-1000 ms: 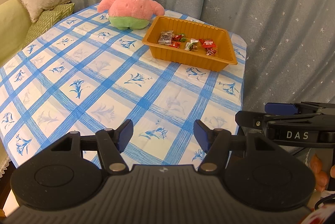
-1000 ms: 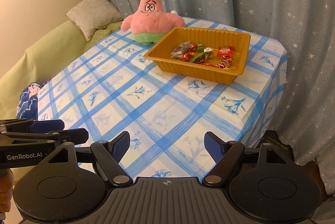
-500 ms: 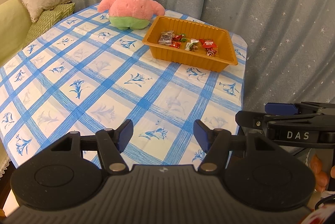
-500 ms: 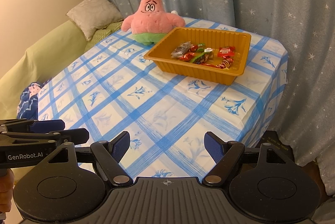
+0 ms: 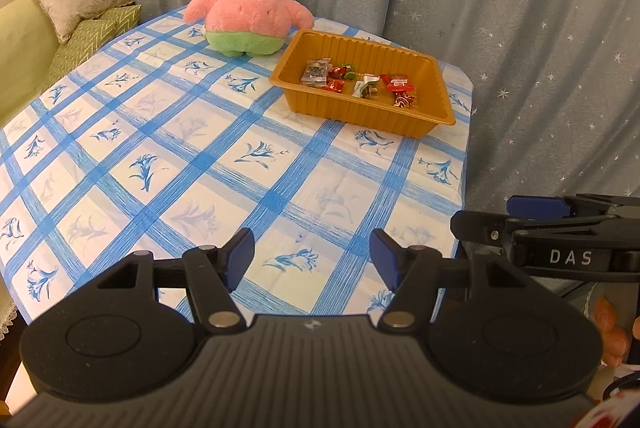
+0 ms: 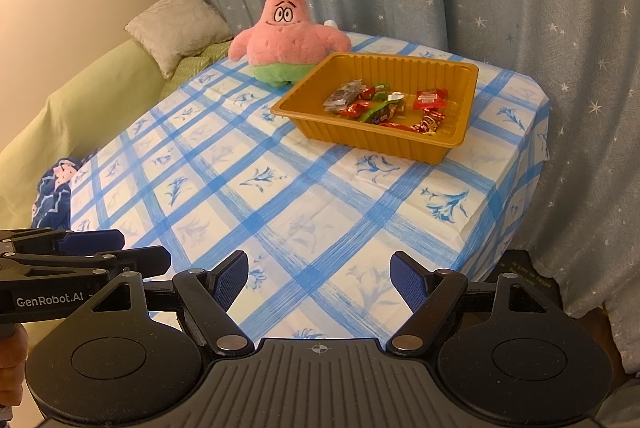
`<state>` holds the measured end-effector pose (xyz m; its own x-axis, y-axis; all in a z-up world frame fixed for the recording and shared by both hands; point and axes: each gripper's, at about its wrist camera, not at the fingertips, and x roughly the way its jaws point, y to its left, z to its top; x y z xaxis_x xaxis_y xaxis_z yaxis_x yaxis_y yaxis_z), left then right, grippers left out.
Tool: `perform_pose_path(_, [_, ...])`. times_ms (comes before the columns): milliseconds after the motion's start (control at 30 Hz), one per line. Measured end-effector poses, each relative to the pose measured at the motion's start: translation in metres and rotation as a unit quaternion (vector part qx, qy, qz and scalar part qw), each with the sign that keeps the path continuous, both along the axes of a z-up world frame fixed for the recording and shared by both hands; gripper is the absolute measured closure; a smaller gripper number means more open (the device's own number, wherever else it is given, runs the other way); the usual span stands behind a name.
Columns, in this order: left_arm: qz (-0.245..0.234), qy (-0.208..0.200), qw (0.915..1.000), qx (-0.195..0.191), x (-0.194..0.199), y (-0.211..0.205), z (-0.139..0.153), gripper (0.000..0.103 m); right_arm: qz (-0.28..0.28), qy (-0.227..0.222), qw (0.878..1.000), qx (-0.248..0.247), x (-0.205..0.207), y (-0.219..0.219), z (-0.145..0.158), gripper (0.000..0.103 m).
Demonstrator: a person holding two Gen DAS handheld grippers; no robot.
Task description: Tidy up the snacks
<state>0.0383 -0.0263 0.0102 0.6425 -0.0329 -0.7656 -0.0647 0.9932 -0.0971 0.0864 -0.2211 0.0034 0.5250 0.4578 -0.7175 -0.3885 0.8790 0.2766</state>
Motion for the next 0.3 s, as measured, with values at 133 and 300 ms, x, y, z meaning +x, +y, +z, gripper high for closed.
perform_pose_path(133, [-0.001,-0.002,1.0,0.001,0.004,-0.001,0.001,0.042,-0.002,0.002,1.0,0.0,0.006,0.0,0.001,0.025])
perform_pose_path(300, [0.003,0.005,1.0,-0.001,0.017,-0.002,-0.005,0.035,-0.004,0.006,1.0,-0.001,0.018,-0.005,-0.003,0.025])
